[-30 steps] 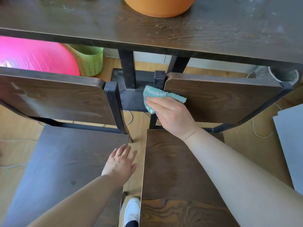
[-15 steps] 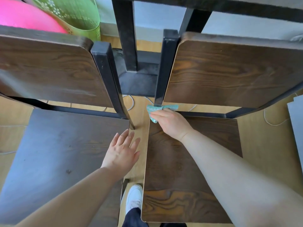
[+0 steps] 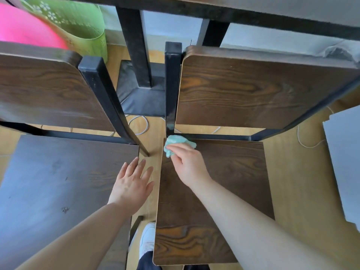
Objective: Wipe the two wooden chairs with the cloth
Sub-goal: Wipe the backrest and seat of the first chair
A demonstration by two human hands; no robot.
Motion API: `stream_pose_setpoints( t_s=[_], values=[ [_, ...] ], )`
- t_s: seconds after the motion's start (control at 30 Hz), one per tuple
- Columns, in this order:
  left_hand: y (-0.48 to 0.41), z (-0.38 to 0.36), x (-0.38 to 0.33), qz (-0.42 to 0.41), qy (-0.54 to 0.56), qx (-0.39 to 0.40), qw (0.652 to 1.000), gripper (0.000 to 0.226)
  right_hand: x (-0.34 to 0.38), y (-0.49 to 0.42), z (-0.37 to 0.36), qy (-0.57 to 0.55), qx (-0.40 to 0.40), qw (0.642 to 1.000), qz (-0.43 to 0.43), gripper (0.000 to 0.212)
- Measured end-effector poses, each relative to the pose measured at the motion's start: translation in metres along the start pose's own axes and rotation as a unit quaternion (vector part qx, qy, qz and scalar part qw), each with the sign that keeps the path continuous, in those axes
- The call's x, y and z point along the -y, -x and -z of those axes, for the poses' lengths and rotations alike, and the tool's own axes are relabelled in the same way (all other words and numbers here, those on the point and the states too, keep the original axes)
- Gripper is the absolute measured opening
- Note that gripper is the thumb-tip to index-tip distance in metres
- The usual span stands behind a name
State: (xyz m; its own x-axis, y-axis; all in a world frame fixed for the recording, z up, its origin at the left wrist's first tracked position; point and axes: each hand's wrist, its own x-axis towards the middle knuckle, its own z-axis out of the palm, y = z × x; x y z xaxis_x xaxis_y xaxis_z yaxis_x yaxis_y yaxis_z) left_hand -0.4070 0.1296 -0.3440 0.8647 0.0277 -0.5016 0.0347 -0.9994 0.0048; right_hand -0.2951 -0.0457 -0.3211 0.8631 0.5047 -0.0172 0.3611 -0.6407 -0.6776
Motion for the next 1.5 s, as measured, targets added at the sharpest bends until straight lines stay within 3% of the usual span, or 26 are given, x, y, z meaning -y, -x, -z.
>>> stream_pose_setpoints(
  t_s=[0.2, 0.3, 0.37, 0.43, 0.53, 0.6, 0.7, 0.87, 1.1, 1.27, 1.5],
  values=[
    [-0.001, 0.013, 0.001, -0.003, -0.018, 0.015, 1.0, 0.075, 0.06, 0.019, 0.09, -0.071, -0.195, 0.978, 0.031, 0.032],
    [0.0, 0.022, 0.0, -0.004, -0.03, -0.003, 1.0, 0.065, 0.079, -0.005, 0.148, -0.056, -0.276, 0.954, 0.1, 0.031],
    [0.001, 0.027, 0.001, -0.004, -0.027, 0.003, 1.0, 0.069, 0.084, -0.027, 0.177, -0.02, -0.296, 0.942, 0.158, 0.029],
    [0.001, 0.03, 0.0, 0.0, -0.036, -0.008, 0.999, 0.073, 0.08, -0.051, 0.189, 0.031, -0.281, 0.936, 0.21, 0.029],
    [0.006, 0.03, -0.001, 0.007, -0.008, 0.003, 1.0, 0.059, 0.064, -0.073, 0.185, 0.095, -0.219, 0.933, 0.27, 0.029],
    [0.006, 0.032, -0.005, 0.004, -0.003, 0.021, 1.0, 0.066, 0.054, -0.078, 0.183, 0.108, -0.193, 0.931, 0.289, 0.03],
    [0.006, 0.018, -0.002, -0.015, -0.017, 0.047, 0.999, 0.076, 0.046, -0.077, 0.179, 0.1, -0.18, 0.936, 0.286, 0.03],
    [0.008, 0.016, -0.008, -0.014, -0.006, 0.074, 0.997, 0.061, 0.014, -0.061, 0.151, 0.113, -0.085, 0.957, 0.255, 0.027],
    [0.01, 0.016, -0.023, -0.013, 0.03, 0.062, 0.998, 0.063, -0.016, -0.033, 0.125, 0.138, 0.018, 0.97, 0.2, 0.03],
    [0.008, 0.022, -0.041, -0.038, 0.055, 0.045, 0.997, 0.059, -0.028, -0.026, 0.117, 0.136, 0.026, 0.973, 0.184, 0.03],
    [0.006, 0.022, -0.058, -0.045, 0.016, 0.081, 0.996, 0.073, -0.031, -0.015, 0.114, 0.137, 0.015, 0.974, 0.182, 0.029]
  ],
)
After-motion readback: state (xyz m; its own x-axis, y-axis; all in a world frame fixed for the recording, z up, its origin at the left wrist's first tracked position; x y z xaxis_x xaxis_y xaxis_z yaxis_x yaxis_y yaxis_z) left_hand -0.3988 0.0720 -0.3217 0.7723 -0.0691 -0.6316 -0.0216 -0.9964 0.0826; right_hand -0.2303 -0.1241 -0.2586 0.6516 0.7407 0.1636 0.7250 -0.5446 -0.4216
